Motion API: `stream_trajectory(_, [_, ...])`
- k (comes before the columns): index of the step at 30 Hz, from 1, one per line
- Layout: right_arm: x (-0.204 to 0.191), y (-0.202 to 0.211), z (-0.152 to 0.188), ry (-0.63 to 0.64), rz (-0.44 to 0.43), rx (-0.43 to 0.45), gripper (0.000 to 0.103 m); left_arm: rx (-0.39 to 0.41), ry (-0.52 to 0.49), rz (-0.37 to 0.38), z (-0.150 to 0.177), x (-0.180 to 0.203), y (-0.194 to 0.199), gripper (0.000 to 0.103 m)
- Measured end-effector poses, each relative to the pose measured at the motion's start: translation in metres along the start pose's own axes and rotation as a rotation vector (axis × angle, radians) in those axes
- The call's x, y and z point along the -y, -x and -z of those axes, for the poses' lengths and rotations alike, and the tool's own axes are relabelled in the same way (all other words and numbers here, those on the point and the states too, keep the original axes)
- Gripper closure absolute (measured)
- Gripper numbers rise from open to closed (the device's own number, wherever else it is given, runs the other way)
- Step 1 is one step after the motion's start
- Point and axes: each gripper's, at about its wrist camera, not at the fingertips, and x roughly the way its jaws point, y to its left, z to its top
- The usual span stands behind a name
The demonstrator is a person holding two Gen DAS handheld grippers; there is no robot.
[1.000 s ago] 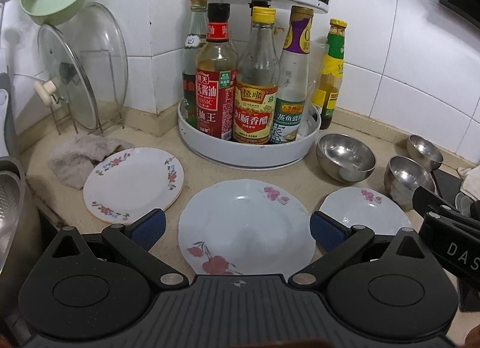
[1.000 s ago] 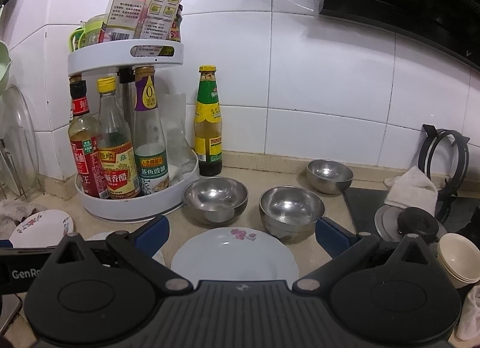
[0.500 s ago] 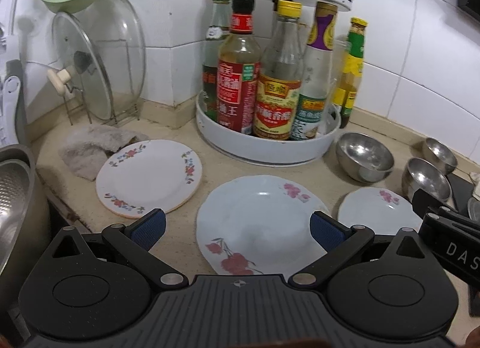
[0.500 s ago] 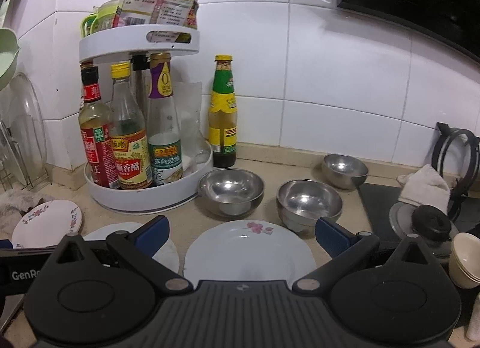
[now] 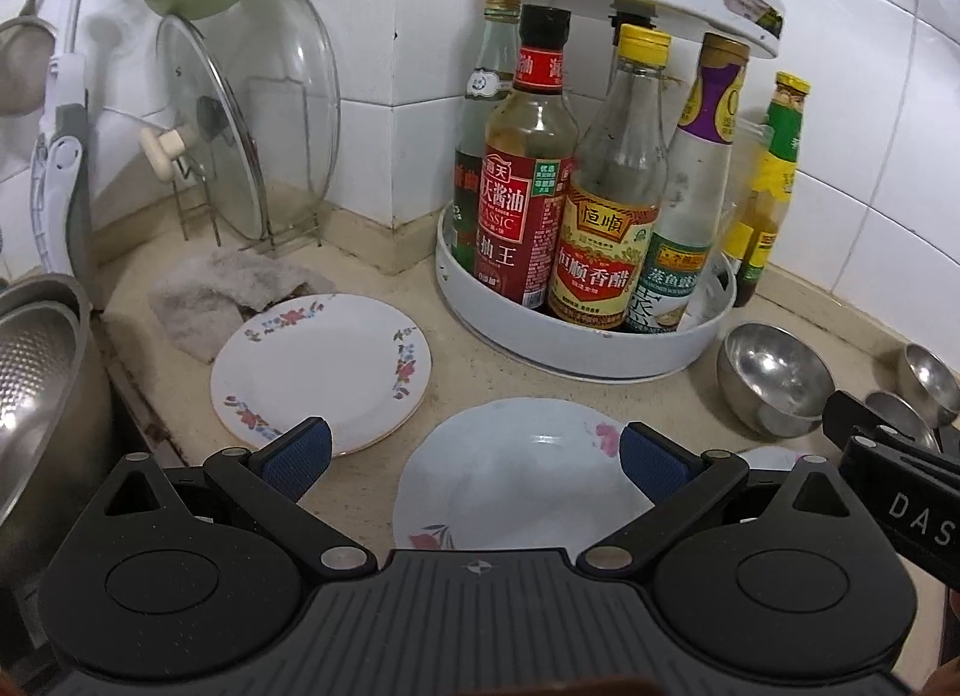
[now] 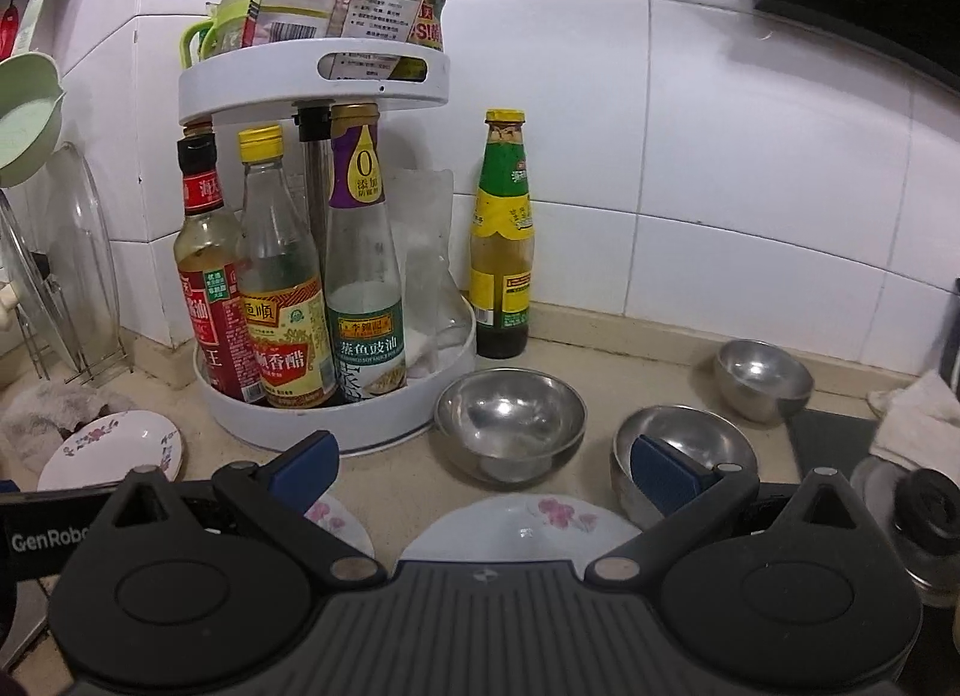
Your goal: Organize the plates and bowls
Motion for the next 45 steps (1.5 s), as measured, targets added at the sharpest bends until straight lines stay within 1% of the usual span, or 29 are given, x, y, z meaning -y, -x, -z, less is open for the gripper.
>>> stream_trajectory(5, [0.008, -0.018, -0.004, 0.018, -0.042, -0.014, 0.001, -0.018, 0.029, -0.030, -0.001, 0.009, -0.009, 0.000])
stream_trajectory(8, [0.013, -0.029, -0.006, 0.019, -0.058, -0.023, 0.001, -0.023, 0.040, -0.032, -0.001, 0.013, -0.011, 0.000])
stream_trajectory(11, [0.019, -0.038, -0.008, 0.007, -0.085, -0.042, 0.001, -0.026, 0.040, -0.059, -0.001, 0.020, -0.015, 0.000])
stream_trajectory(15, [0.022, -0.043, -0.009, 0.013, -0.133, -0.044, 0.001, -0.036, 0.048, -0.088, -0.002, 0.026, -0.019, 0.000])
stream_trajectory(20, [0.028, -0.050, -0.008, 0.010, -0.162, -0.055, 0.001, -0.028, 0.047, -0.116, -0.001, 0.033, -0.019, 0.000])
stream_trajectory(24, [0.028, -0.056, -0.005, 0.014, -0.185, -0.072, 0.001, -0.036, 0.035, -0.150, 0.002, 0.035, -0.020, 0.002])
stream_trajectory(29, [0.020, -0.061, 0.001, 0.004, -0.232, -0.121, 0.001, -0.062, 0.032, -0.160, 0.007, 0.019, -0.022, 0.002])
stream_trajectory(32, [0.007, -0.065, 0.003, 0.024, -0.249, -0.149, 0.001, -0.085, 0.034, -0.162, 0.007, 0.006, -0.028, 0.002])
stream_trajectory(34, [-0.002, -0.067, 0.004, 0.042, -0.251, -0.152, 0.001, -0.090, 0.031, -0.152, 0.006, -0.003, -0.032, 0.002])
stream_trajectory(38, [-0.019, -0.068, 0.001, 0.076, -0.248, -0.150, 0.001, -0.115, -0.015, -0.114, 0.004, -0.021, -0.042, 0.000])
stream_trajectory(41, [-0.028, -0.071, -0.002, 0.097, -0.240, -0.140, 0.001, -0.118, -0.056, -0.113, 0.007, -0.035, -0.049, 0.000])
stream_trajectory(45, [-0.040, -0.080, -0.001, 0.115, -0.242, -0.171, 0.001, -0.155, -0.078, -0.103, 0.009, -0.054, -0.060, 0.000])
